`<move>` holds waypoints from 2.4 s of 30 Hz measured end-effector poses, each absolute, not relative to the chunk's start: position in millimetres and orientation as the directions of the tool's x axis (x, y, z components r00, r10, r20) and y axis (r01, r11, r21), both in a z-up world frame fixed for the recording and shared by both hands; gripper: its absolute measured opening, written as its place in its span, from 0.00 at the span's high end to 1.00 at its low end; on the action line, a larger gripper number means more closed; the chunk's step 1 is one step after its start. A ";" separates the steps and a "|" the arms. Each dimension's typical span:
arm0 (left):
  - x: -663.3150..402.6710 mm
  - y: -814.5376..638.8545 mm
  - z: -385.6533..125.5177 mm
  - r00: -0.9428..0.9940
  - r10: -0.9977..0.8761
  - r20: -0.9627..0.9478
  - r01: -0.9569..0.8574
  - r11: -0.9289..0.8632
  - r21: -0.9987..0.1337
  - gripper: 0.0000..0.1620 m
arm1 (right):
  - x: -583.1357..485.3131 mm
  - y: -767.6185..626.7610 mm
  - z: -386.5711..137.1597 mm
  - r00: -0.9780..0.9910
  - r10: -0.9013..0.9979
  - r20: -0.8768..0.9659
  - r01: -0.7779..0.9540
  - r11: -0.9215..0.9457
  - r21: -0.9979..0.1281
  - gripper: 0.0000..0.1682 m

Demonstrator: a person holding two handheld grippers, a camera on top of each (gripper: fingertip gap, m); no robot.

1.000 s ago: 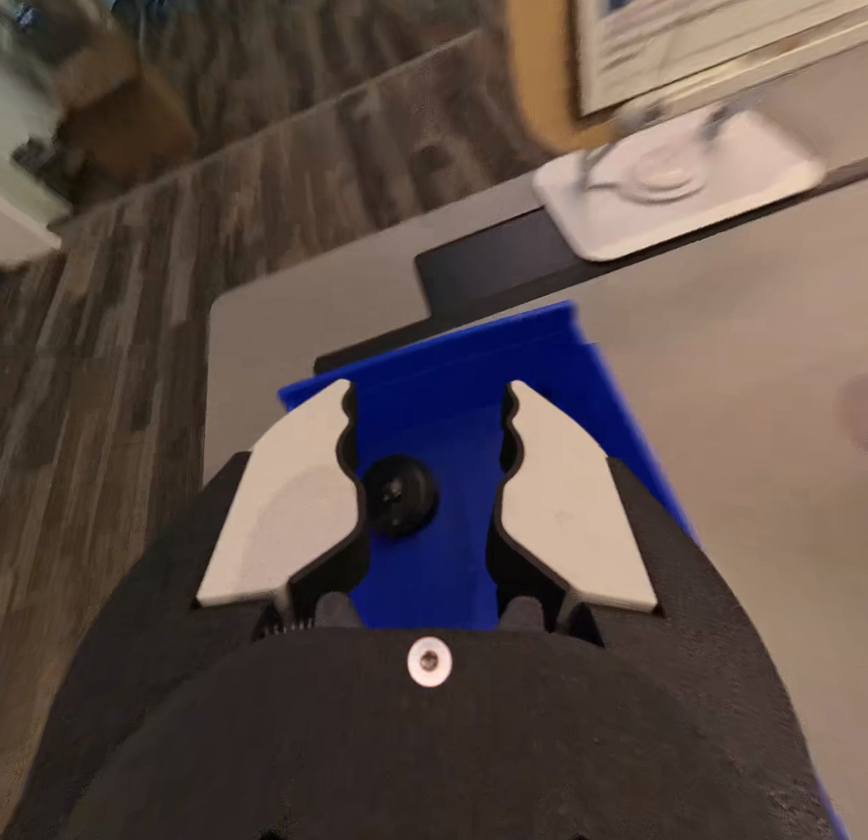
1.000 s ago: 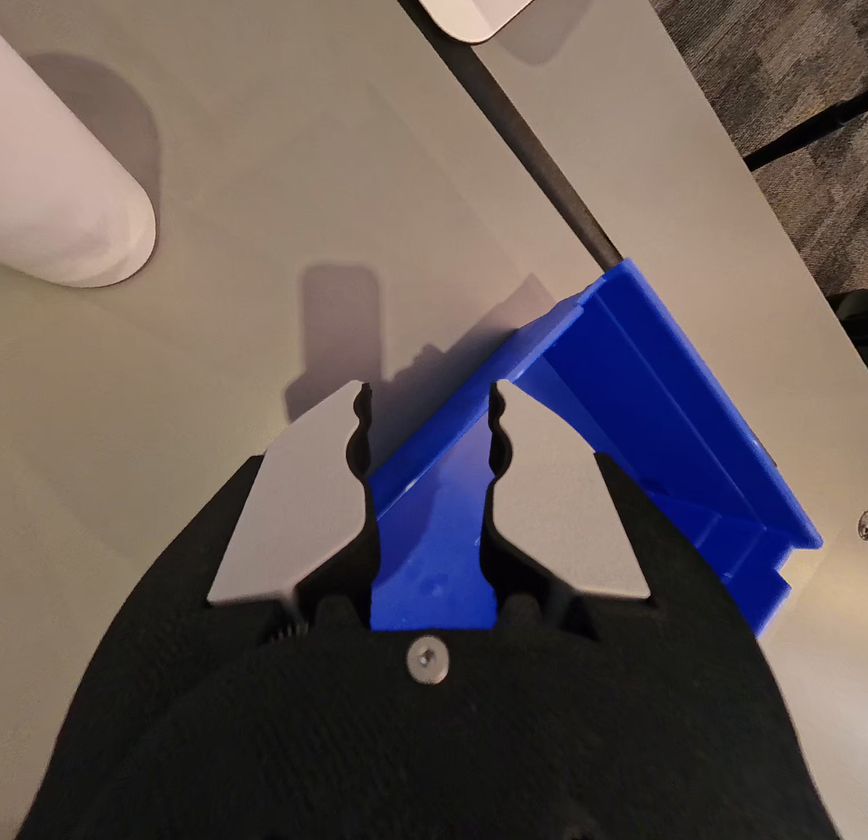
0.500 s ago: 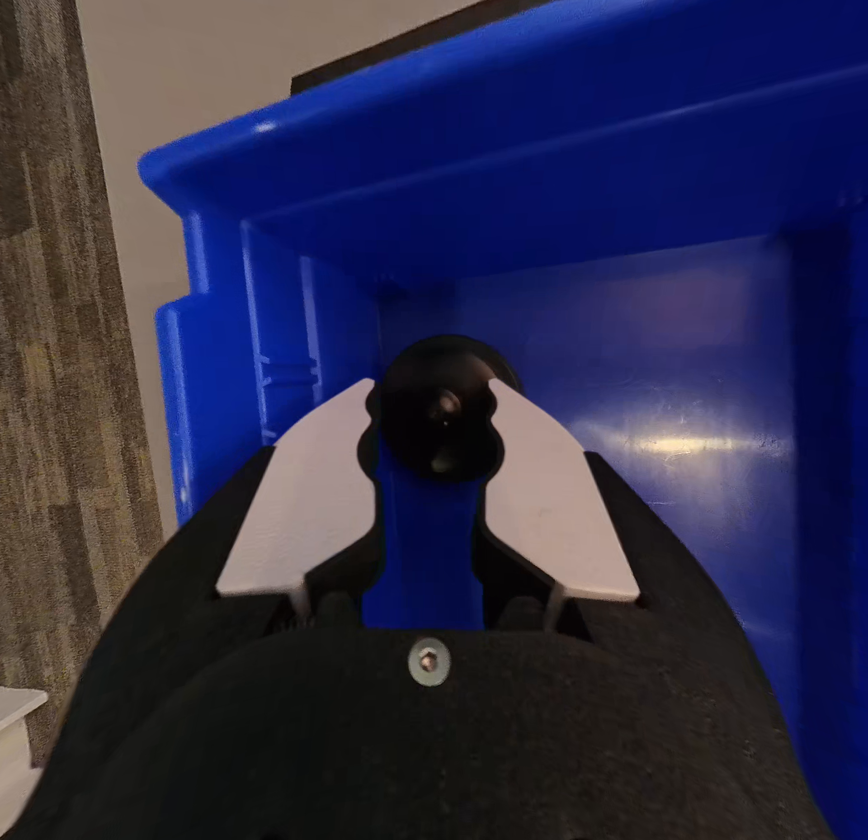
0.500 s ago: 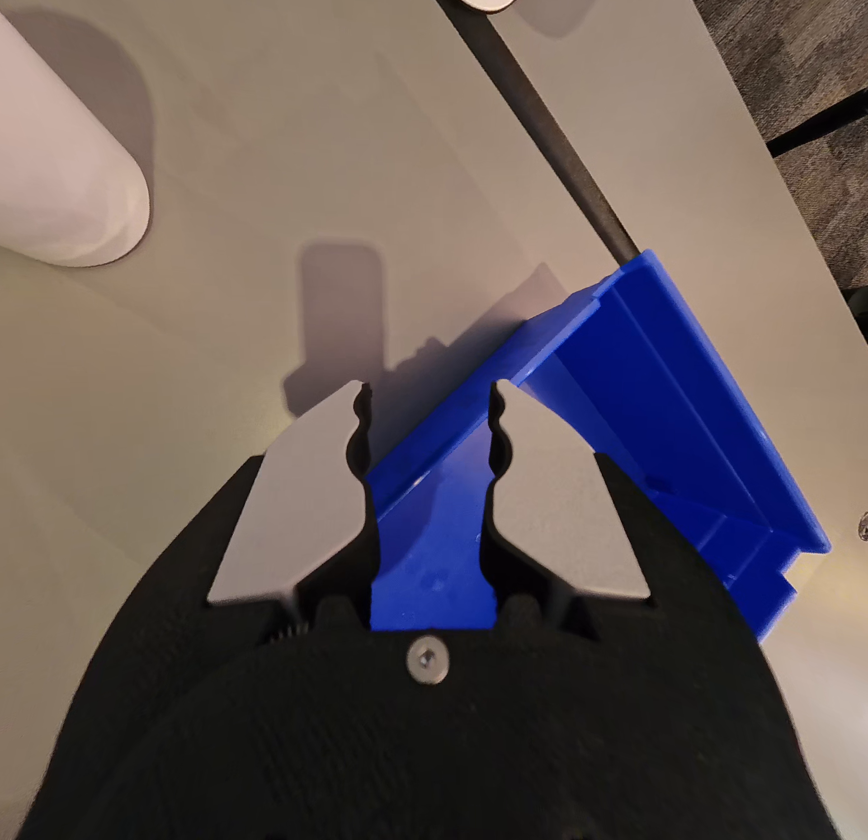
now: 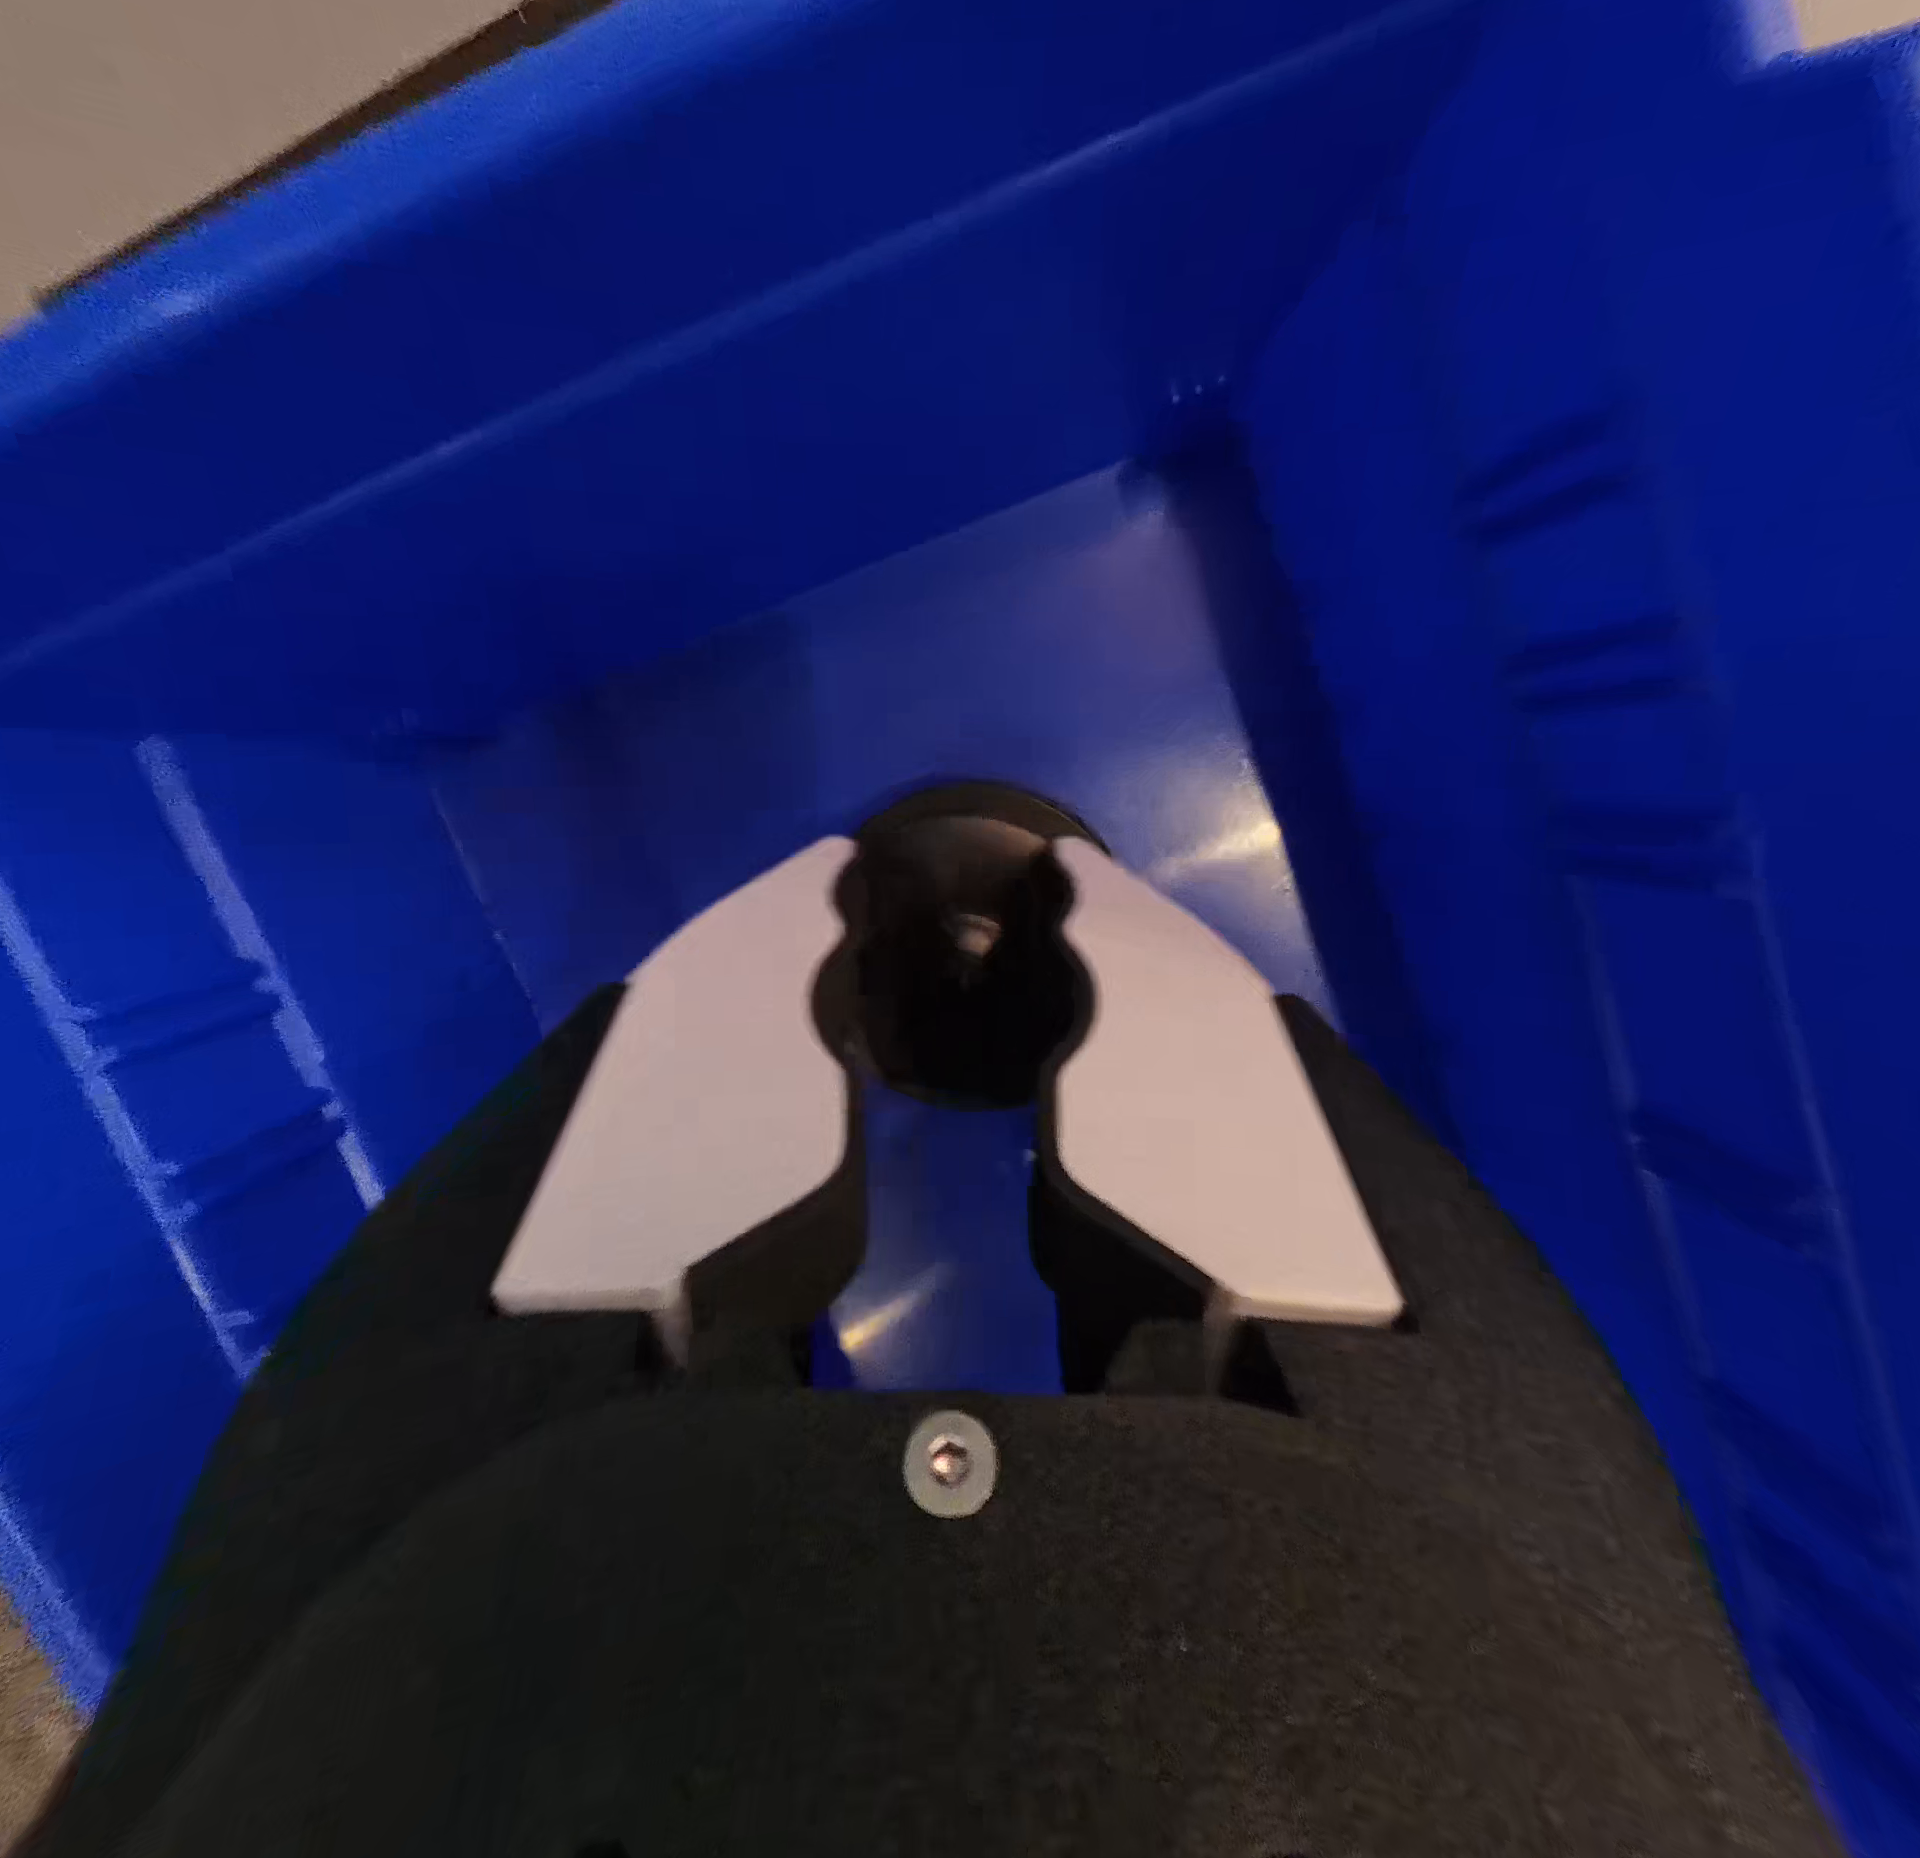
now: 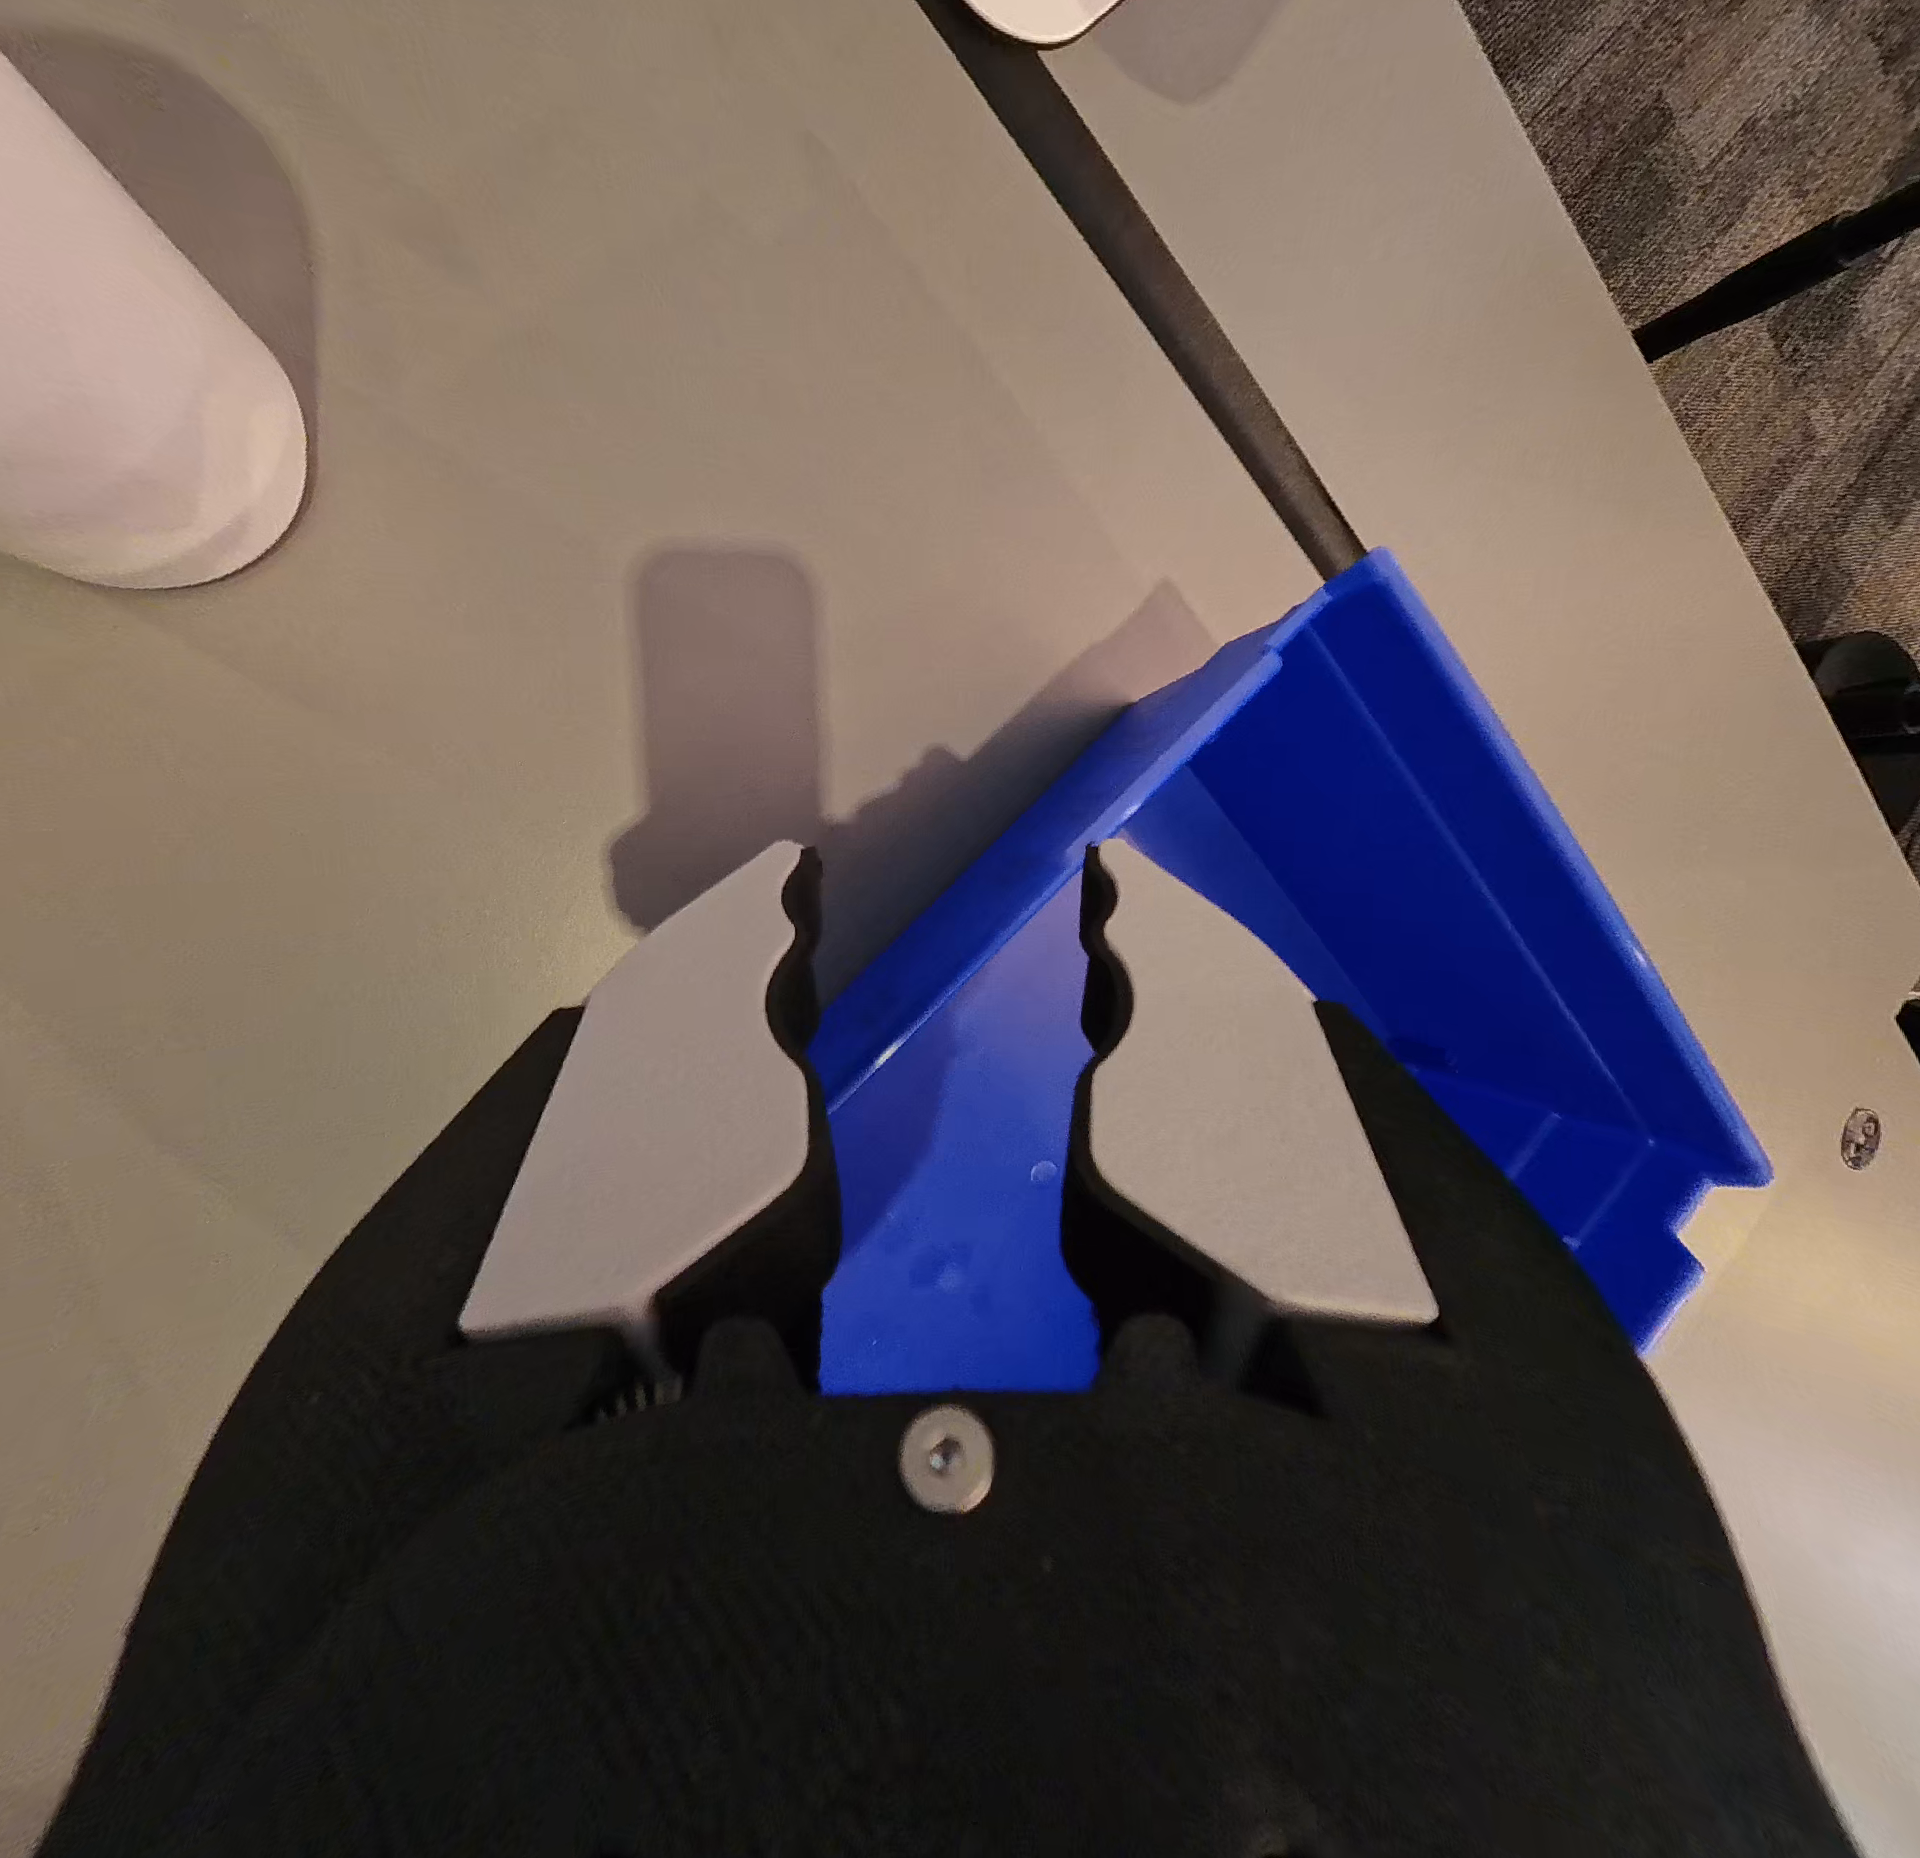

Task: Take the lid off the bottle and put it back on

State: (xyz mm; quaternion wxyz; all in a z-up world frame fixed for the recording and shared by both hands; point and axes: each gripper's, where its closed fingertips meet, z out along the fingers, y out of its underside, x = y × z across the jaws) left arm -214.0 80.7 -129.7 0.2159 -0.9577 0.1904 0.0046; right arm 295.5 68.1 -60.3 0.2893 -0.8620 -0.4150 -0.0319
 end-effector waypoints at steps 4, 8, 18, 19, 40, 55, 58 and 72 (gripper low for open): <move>-220.1 79.1 -125.2 0.908 -0.391 -0.148 -0.417 -0.818 -0.396 0.47 | 295.6 67.9 -62.2 0.648 0.700 0.301 0.741 -0.488 -0.460 0.70; -222.6 67.8 -143.2 0.919 -0.384 -0.090 -0.393 -0.867 -0.306 0.43 | 296.4 67.4 -63.3 0.646 0.700 0.304 0.745 -0.490 -0.452 0.70; -225.8 71.8 -123.0 0.921 -0.366 -0.132 -0.389 -0.859 -0.332 0.54 | 299.4 68.7 -58.3 0.650 0.687 0.325 0.744 -0.487 -0.457 0.70; -225.2 74.2 -108.2 0.925 -0.353 -0.141 -0.380 -0.843 -0.381 0.54 | 301.1 69.9 -55.5 0.655 0.676 0.337 0.741 -0.487 -0.462 0.70; 45.7 -93.0 37.0 0.153 -0.949 -0.277 -0.693 0.097 -0.715 0.55 | 115.4 -105.2 85.1 0.121 0.900 0.420 0.377 0.349 -0.858 0.61; 85.0 -110.9 6.0 0.035 -0.977 -0.212 -0.710 0.125 -0.693 0.55 | 74.1 -108.2 12.9 0.006 0.952 0.306 0.525 0.258 -0.811 0.59; 85.0 -113.4 6.5 0.028 -0.977 -0.213 -0.713 0.130 -0.689 0.55 | 72.1 -110.7 10.9 -0.007 0.952 0.307 0.526 0.265 -0.808 0.61; 80.6 -107.9 25.1 0.092 -0.955 -0.281 -0.679 0.146 -0.719 0.50 | 74.7 -108.8 24.2 0.029 0.897 0.440 0.518 0.363 -0.775 0.62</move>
